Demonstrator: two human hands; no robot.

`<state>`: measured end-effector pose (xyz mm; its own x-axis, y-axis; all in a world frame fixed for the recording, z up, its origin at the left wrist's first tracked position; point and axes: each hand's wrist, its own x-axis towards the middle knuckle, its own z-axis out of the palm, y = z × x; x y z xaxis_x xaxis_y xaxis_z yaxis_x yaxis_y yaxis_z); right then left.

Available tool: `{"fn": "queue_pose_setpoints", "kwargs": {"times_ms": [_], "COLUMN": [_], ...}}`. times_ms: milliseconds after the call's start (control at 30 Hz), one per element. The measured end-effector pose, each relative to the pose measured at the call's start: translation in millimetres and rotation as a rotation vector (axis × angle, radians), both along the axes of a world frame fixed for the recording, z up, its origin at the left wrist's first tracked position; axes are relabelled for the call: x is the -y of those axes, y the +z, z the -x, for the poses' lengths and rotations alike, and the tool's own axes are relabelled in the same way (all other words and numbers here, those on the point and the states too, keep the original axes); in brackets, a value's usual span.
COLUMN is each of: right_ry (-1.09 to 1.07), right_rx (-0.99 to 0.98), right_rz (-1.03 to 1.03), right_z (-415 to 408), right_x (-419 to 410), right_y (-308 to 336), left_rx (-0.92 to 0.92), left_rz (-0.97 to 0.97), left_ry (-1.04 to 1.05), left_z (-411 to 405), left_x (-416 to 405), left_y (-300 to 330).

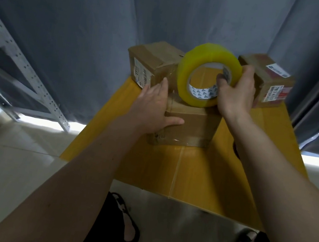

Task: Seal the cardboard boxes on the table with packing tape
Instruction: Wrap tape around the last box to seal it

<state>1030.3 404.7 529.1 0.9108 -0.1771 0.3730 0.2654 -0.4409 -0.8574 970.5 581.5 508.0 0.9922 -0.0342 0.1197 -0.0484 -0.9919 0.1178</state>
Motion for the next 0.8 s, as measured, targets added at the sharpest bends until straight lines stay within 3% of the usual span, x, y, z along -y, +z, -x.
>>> {"fn": "queue_pose_setpoints", "kwargs": {"times_ms": [467, 533, 700, 800], "right_ry": [-0.034, -0.057, -0.004, 0.001], "right_rx": [0.034, -0.016, -0.260, -0.208], "right_rz": [0.024, -0.101, -0.648, -0.658], "right_z": [-5.8, -6.8, 0.9, 2.8], "right_x": [35.7, 34.1, 12.5, 8.2], "right_y": [6.6, 4.6, -12.8, -16.8], "left_rx": [-0.019, -0.017, -0.010, 0.007], "left_rz": [-0.028, -0.015, 0.038, 0.030], "left_ry": [0.011, 0.015, 0.015, 0.012], "left_z": [2.0, 3.6, 6.6, 7.2], "left_x": [2.8, 3.6, 5.4, 5.0], "left_y": [1.9, 2.2, 1.8, 1.8]}}
